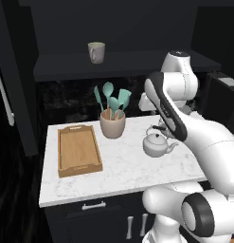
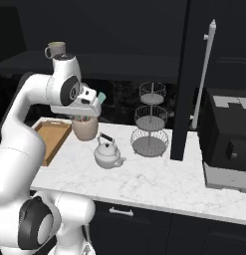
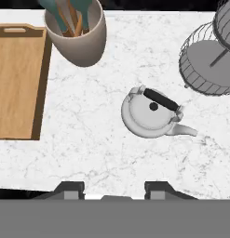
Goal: Pick the kettle from the counter and place it on the tray. Then pick the mug from the cabinet and place it on the tray. Then close the cabinet doors.
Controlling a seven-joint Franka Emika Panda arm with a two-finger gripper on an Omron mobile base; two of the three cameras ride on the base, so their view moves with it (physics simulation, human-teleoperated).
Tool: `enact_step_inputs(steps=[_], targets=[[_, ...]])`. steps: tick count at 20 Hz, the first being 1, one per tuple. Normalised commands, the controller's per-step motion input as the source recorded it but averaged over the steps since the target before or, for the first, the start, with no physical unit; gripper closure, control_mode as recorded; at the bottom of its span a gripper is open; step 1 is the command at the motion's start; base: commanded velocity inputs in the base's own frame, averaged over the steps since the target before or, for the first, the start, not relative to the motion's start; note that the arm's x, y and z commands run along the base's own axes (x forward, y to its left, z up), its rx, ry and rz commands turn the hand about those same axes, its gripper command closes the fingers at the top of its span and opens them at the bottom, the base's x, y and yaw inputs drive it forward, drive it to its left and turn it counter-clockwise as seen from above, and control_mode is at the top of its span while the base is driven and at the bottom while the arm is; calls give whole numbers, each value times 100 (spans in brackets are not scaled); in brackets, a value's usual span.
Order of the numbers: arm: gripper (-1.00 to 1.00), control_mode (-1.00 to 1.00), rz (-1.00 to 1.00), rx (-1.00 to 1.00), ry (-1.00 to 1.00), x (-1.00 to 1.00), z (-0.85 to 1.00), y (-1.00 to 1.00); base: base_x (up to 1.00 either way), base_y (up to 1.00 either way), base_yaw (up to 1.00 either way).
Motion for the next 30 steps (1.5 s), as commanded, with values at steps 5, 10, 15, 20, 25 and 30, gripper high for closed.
enact_step_inputs(steps=[5,10,15,20,25,30], targets=[[-100,-100,9,0,0,-8,-39,-24,0,0,0],[-100,-100,21,0,1,-2,-73,-81,0,0,0],[-100,-100,7,0,0,0,-15,-11,0,0,0],[-100,-100,2,0,0,12,-9,6,0,0,0],[-100,-100,14,-1,0,32,-23,2,0,0,0],[-100,-100,13,0,0,38,-19,-4,0,0,0]])
